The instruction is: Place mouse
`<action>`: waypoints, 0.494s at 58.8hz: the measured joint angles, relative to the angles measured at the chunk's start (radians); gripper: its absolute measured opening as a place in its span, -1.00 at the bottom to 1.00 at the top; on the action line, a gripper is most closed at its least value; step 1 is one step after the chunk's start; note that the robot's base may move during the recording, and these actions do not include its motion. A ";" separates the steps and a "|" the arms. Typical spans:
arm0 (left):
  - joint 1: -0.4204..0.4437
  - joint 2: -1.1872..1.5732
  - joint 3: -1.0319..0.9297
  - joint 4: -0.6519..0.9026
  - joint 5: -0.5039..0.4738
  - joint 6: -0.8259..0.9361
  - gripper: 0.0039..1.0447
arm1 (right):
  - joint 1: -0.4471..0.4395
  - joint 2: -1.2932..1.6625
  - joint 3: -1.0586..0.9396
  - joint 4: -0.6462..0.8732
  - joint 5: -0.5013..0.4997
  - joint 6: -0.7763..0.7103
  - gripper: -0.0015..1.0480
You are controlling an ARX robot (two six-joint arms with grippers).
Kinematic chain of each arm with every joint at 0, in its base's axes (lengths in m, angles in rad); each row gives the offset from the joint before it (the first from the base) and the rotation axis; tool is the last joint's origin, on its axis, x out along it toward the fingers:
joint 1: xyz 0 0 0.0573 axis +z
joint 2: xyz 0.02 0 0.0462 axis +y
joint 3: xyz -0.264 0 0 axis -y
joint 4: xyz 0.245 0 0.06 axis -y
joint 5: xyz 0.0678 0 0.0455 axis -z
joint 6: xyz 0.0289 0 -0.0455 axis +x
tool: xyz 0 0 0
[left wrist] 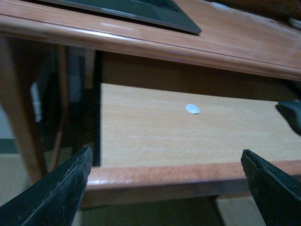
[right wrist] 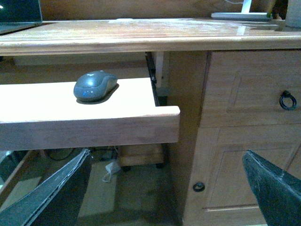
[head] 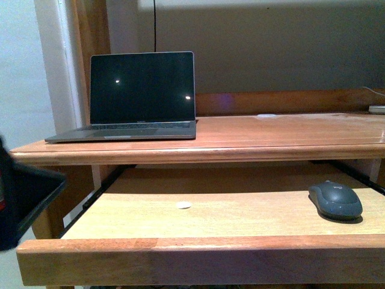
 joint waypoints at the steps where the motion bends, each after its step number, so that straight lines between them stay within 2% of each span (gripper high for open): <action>1: -0.018 -0.059 -0.029 -0.032 -0.044 0.006 0.86 | 0.000 0.000 0.000 0.000 0.000 0.000 0.85; 9: -0.131 -0.396 -0.130 -0.249 -0.226 0.001 0.86 | 0.000 0.000 0.000 0.000 0.000 0.000 0.85; 16: -0.259 -0.665 -0.156 -0.416 -0.425 -0.014 0.86 | 0.000 0.000 0.000 0.000 0.000 0.000 0.85; 17: -0.288 -0.700 -0.169 -0.405 -0.502 0.016 0.79 | 0.000 0.000 0.000 0.000 0.000 0.000 0.85; 19: -0.295 -0.742 -0.194 -0.378 -0.565 0.064 0.65 | 0.000 0.000 0.000 0.000 0.000 0.000 0.85; 24: -0.236 -0.809 -0.254 -0.369 -0.559 0.140 0.38 | 0.000 0.000 0.000 0.000 0.000 0.000 0.85; 29: -0.150 -0.866 -0.321 -0.369 -0.467 0.176 0.11 | 0.000 0.000 0.000 0.000 0.000 0.000 0.85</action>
